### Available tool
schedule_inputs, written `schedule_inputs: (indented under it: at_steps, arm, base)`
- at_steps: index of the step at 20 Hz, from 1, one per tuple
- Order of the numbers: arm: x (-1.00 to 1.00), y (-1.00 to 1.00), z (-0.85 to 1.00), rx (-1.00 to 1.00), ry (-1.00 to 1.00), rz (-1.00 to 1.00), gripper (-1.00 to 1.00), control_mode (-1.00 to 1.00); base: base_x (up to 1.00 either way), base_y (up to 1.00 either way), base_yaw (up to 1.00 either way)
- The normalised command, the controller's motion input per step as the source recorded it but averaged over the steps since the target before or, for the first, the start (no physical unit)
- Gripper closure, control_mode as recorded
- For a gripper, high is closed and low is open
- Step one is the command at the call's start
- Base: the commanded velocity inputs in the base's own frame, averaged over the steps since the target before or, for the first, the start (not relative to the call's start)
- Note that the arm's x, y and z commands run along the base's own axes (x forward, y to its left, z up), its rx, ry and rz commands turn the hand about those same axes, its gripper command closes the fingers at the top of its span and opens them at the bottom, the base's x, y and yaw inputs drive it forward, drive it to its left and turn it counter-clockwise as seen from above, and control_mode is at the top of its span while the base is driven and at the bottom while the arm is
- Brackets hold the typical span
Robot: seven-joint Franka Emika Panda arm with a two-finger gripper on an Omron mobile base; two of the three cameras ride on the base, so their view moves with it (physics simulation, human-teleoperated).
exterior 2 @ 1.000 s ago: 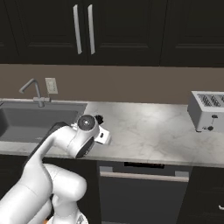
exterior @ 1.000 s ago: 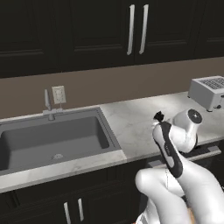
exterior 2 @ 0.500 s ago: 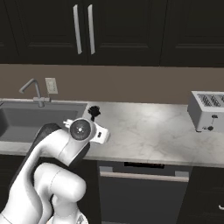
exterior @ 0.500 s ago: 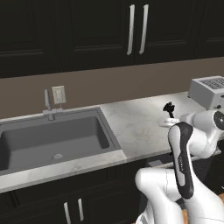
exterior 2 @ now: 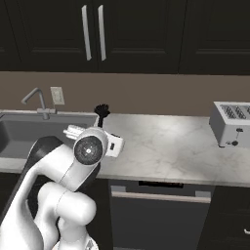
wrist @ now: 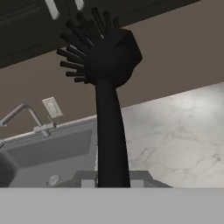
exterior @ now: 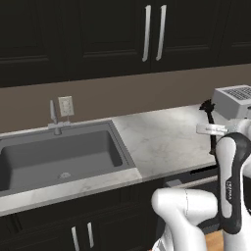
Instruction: Grab the spray bottle from the cabinet, then place it next to the cutting board for sanitizing. Then grab the dish brush from the countertop next to the sink and place it next to the cutting board.
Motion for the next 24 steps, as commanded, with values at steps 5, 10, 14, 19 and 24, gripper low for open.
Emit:
schedule_inputs:
  at_steps: [5,10,14,19,24]
  arm:
    - [-0.58,0.04,0.14,0.00,-0.21,0.00,1.00,-1.00]
    - [-0.39,0.20,0.00,0.00,-0.15,0.00,1.00,-1.00]
    - [-0.32,0.27,0.02,-0.02,-0.19,0.00,1.00,-1.00]
    - [-0.49,0.14,0.18,0.00,-0.30,0.00,1.00,-1.00]
    - [-0.61,0.08,0.23,0.00,-0.37,0.00,1.00,-1.00]
  base:
    - [0.00,0.00,0.00]
    - [0.00,0.00,0.00]
    - [0.00,0.00,0.00]
    - [0.00,0.00,0.00]
    - [0.00,0.00,0.00]
